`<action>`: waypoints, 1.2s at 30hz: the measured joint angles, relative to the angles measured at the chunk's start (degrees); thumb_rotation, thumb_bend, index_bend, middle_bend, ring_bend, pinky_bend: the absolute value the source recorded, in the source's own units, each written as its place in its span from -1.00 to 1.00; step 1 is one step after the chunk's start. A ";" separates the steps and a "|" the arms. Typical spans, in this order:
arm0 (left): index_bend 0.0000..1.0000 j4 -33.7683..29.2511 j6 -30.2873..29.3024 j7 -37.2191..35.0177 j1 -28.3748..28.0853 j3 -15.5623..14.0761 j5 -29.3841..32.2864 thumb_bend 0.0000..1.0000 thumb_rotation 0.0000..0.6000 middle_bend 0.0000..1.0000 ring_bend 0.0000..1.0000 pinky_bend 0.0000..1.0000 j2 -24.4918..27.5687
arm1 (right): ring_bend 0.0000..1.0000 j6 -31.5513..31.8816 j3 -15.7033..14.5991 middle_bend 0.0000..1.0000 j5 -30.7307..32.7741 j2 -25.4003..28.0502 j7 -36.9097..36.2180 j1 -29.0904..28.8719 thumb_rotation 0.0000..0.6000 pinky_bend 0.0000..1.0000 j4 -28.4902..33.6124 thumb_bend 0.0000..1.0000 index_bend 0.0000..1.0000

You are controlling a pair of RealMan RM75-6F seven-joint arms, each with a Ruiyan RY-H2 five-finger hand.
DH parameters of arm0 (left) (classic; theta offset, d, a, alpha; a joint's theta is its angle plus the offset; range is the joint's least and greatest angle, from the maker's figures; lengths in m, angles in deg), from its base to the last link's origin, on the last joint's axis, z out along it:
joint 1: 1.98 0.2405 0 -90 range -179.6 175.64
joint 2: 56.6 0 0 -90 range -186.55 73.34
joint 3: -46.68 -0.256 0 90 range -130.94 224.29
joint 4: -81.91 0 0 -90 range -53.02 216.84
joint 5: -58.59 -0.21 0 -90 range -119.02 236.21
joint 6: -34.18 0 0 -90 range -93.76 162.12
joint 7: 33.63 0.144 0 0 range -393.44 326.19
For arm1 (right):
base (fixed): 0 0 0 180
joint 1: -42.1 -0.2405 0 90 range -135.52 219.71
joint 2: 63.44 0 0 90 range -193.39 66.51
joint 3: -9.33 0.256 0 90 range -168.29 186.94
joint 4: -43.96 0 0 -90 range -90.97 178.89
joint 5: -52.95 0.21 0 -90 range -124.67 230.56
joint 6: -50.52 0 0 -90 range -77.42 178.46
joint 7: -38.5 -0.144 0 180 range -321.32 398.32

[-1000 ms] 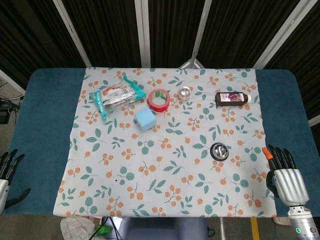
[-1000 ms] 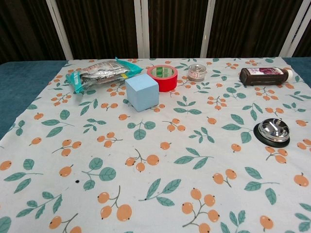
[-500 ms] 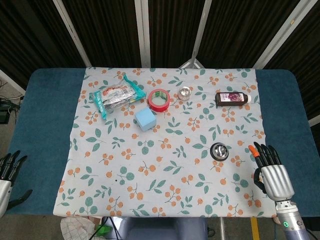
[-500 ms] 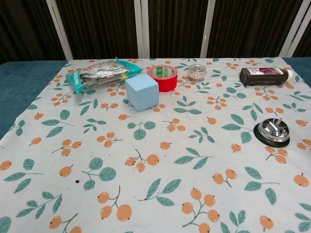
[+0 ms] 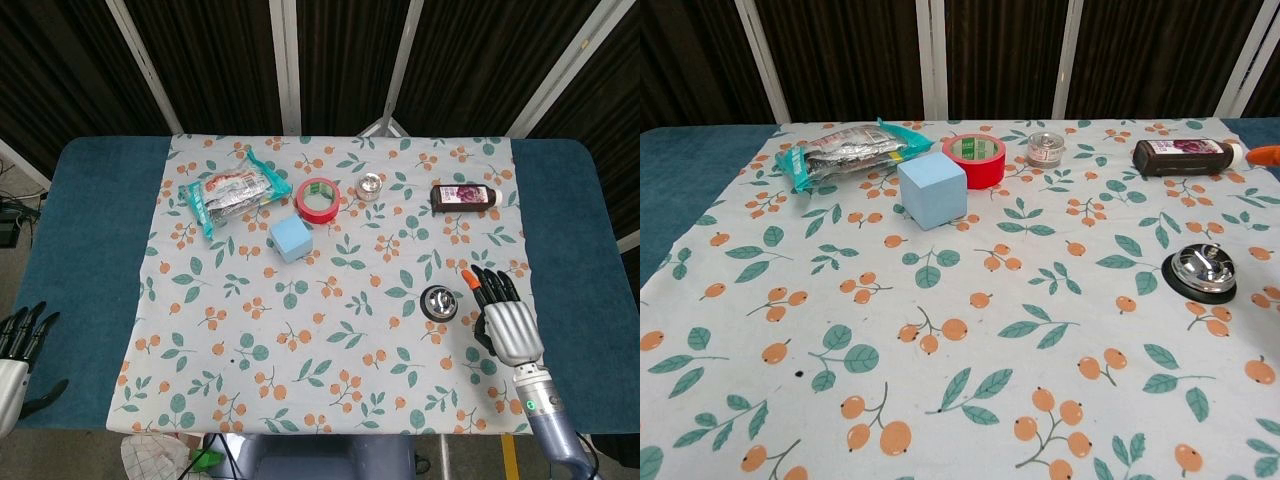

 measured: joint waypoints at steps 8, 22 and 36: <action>-0.77 -0.19 -0.11 -0.30 0.05 0.47 0.87 -0.46 1.00 -0.99 -1.00 -0.82 0.08 | -1.00 -3.83 1.03 -1.00 3.71 -5.51 -0.08 -2.48 1.00 -1.00 -6.48 1.00 -0.94; -0.77 -0.31 -0.06 0.34 0.11 0.68 1.34 -0.46 1.00 -0.99 -1.00 -0.82 -0.14 | -1.00 -7.91 1.22 -1.00 5.65 -13.37 -1.25 -6.04 1.00 -1.00 -16.21 1.00 -0.94; -0.77 -0.56 0.66 0.92 -0.26 1.14 2.27 -0.46 1.00 -0.99 -1.00 -0.82 -0.26 | -1.00 -10.66 0.09 -1.00 7.40 -17.56 0.85 -7.29 1.00 -1.00 -22.66 1.00 -0.94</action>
